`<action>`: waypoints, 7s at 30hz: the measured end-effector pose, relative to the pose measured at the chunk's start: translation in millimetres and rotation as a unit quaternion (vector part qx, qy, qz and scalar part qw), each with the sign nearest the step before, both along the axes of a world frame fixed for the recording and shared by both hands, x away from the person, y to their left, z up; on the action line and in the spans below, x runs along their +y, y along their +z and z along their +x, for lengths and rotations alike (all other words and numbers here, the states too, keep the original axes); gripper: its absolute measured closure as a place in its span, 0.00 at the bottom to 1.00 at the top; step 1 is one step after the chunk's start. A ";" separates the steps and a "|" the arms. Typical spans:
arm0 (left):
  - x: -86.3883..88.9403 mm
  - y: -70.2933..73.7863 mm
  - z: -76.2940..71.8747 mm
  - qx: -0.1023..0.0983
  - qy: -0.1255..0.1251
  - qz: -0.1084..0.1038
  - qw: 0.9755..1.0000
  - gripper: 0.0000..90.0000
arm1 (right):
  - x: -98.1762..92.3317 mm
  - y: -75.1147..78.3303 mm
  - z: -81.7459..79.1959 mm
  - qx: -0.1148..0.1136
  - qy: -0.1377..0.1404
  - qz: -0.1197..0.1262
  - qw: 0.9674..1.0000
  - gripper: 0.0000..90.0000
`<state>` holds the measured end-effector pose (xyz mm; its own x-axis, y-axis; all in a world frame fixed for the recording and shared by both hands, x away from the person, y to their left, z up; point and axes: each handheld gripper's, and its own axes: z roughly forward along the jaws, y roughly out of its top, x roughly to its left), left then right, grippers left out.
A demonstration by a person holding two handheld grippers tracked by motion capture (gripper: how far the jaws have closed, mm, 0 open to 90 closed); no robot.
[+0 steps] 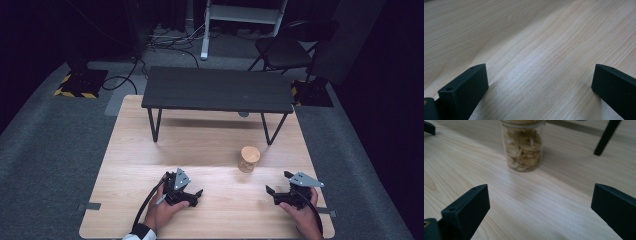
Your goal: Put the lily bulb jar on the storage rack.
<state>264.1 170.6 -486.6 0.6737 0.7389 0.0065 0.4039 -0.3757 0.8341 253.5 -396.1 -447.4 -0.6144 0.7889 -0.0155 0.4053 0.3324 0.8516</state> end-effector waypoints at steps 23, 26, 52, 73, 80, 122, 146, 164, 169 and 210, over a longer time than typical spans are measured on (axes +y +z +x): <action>0.0 0.0 0.2 0.000 0.000 0.000 1.000 0.01 | 52.8 38.1 70.2 0.004 0.062 -0.030 0.998 0.02; 0.0 0.0 0.3 0.000 0.000 0.000 1.000 0.01 | 59.5 40.9 79.2 0.011 0.065 -0.034 0.997 0.02; -0.6 0.1 1.4 0.001 0.001 0.000 1.000 0.01 | 86.3 31.9 106.0 0.028 0.057 -0.053 0.997 0.26; -1.0 0.1 1.6 0.001 0.002 0.000 1.000 0.01 | 85.5 108.3 89.9 0.019 0.054 -0.057 0.997 0.27; -1.0 0.1 1.6 0.001 0.002 0.000 1.000 0.01 | 89.1 157.0 94.7 0.014 0.066 -0.067 0.995 0.27; -1.5 -0.2 2.3 0.001 0.002 -0.001 1.000 0.01 | 133.9 247.6 186.4 -0.013 0.011 -0.028 0.999 0.27; -2.0 -0.2 2.9 0.000 0.002 -0.001 1.000 0.01 | 137.4 224.9 193.9 -0.044 0.010 -0.008 0.999 0.08; -2.0 -0.2 2.9 0.000 0.002 0.000 1.000 0.01 | 106.9 211.0 132.2 -0.096 0.020 0.004 0.995 0.07; -2.0 -0.1 2.9 0.000 0.002 0.000 1.000 0.01 | 92.4 190.9 109.6 -0.103 0.025 0.010 0.994 0.07; -2.1 -0.2 2.7 0.000 0.002 0.000 1.000 0.01 | 36.5 28.1 4.9 -0.054 0.014 -0.033 0.998 0.07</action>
<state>266.8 168.5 -486.8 0.6702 0.7422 0.0061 0.4055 -0.3730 0.8345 258.3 -359.6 -419.3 -0.6286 0.7660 -0.1345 0.3017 0.3996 0.8656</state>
